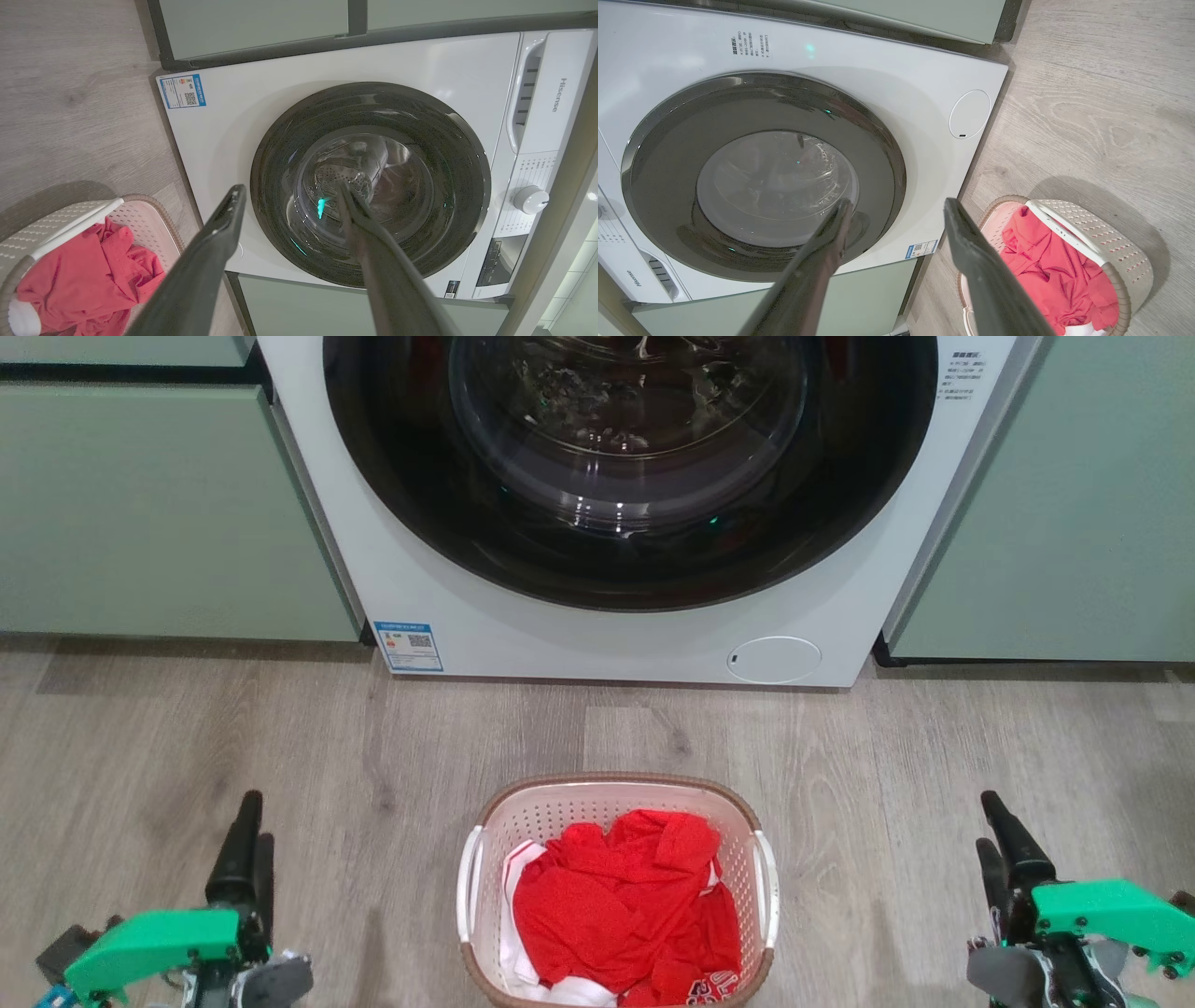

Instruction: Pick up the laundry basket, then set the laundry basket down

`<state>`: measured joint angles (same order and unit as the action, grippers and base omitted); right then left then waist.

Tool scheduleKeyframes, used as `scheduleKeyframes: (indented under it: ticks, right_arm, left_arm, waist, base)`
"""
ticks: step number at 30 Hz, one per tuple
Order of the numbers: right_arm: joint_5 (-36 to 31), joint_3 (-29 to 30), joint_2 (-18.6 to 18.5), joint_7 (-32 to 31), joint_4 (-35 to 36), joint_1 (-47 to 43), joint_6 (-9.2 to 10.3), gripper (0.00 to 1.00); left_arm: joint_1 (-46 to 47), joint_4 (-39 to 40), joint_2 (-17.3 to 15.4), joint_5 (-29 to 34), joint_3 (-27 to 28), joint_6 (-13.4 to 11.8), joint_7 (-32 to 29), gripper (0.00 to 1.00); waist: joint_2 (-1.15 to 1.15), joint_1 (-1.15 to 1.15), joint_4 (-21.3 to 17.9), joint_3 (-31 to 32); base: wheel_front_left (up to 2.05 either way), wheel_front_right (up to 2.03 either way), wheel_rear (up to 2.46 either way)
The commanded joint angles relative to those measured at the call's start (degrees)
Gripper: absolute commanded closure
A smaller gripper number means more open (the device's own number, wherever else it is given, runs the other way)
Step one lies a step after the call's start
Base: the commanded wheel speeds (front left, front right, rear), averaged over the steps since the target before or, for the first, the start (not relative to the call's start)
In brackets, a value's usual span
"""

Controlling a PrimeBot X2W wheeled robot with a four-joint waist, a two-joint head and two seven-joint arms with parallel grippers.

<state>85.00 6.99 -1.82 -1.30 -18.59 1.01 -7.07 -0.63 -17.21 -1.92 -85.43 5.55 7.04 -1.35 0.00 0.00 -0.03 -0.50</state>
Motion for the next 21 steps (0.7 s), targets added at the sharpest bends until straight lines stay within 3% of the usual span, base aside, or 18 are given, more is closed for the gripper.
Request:
scheduleKeyframes:
  ticks: [1, 13, 21]
  right_arm:
    - [-0.52, -0.26, -0.47, 0.42, 1.92, 2.68, -0.11, 0.0]
    - [-8.54, -0.54, -0.55, 2.43, 5.01, 3.64, -0.15, 0.0]
    - [-17.49, -2.08, -0.6, 3.77, 8.2, 4.51, -0.18, 0.0]
  left_arm:
    - [3.09, 2.17, -0.51, 0.34, 0.89, 0.11, 0.45, 0.0]
    - [4.01, 6.49, -0.57, 8.82, 2.07, 0.07, 2.46, 0.0]
    - [4.58, 11.6, -0.6, 17.16, 0.97, -1.52, 3.8, 0.0]
  waist:
    - [0.0, 0.0, 0.0, 0.0]
    - [0.0, 0.0, 0.53, -0.23]
    - [0.0, 0.0, 0.91, -0.38]
  base:
    - [0.0, 0.0, 0.0]
    - [0.0, 0.0, 0.0]
    - [0.0, 0.0, 0.0]
